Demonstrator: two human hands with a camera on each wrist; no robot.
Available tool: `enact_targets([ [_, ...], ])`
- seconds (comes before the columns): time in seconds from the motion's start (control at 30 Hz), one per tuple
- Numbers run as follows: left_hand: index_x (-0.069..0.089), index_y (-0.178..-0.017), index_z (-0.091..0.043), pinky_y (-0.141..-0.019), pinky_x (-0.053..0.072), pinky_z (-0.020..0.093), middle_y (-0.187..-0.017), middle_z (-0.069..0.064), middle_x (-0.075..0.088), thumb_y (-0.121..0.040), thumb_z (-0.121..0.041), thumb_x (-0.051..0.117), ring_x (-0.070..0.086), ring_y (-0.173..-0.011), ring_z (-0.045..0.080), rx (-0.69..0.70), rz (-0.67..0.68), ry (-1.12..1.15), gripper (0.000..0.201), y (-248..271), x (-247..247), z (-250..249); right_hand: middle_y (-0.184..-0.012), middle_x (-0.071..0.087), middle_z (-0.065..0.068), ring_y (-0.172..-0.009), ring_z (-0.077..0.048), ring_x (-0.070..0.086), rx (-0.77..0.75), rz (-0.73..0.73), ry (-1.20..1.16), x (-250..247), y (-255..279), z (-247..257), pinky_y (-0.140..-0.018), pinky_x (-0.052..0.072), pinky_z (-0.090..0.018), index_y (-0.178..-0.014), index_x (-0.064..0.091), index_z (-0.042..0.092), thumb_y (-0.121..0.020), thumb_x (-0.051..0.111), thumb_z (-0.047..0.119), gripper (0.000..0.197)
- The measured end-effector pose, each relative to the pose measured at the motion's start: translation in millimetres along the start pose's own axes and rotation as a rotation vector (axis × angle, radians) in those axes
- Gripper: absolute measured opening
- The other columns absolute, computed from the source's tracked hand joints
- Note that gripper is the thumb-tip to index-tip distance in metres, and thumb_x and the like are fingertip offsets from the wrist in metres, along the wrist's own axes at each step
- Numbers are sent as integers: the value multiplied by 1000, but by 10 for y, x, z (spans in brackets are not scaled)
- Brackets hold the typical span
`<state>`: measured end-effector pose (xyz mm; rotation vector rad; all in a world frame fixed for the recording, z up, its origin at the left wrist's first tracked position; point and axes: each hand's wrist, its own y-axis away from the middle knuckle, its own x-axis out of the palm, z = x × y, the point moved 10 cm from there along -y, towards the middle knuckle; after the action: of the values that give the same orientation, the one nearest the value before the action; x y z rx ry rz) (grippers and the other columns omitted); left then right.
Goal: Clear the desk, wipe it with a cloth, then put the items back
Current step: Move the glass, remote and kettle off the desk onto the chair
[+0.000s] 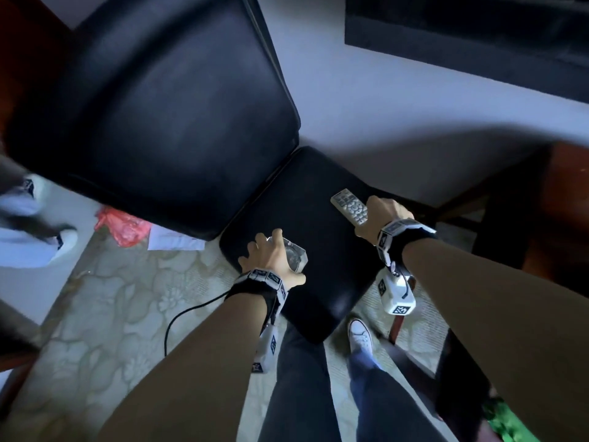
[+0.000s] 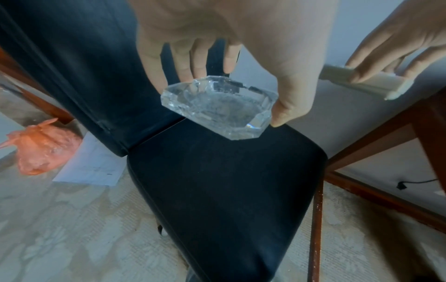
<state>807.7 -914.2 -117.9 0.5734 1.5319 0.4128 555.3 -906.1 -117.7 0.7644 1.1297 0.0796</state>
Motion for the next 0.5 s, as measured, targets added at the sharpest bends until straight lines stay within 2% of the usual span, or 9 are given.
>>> enact_targets([
  [0.13,24,-139,-28,-90,43,49,-129,5,38,-49,-46,76,42,-119,29,71,50,-25,105,-815,134,34,-101,64,-8,-94,-33,63,84,-16,-39,121,-735,96,-65,41,-31,-106,58,16,-70,75,36,44],
  [0.23,22,-141,-29,-91,42,49,-131,7,37,-50,-47,78,42,-120,31,120,55,-43,108,-1385,224,15,-98,66,-11,-91,-34,63,96,-23,-28,275,-1279,183,-65,45,-32,-98,60,15,-66,74,35,40],
  [0.37,20,-142,-27,-94,39,50,-136,7,34,-55,-45,81,38,-124,31,158,50,-52,108,-2051,356,-40,-106,62,-10,-100,-35,60,90,-37,3,515,-1910,302,-69,46,-34,-110,57,13,-73,73,28,43],
  [0.5,21,-142,-26,-94,39,49,-136,7,35,-55,-44,81,38,-124,31,196,12,-58,108,-2553,485,-100,-103,64,-11,-98,-36,60,39,-75,36,751,-2370,464,-65,44,-34,-104,57,11,-73,71,26,37],
])
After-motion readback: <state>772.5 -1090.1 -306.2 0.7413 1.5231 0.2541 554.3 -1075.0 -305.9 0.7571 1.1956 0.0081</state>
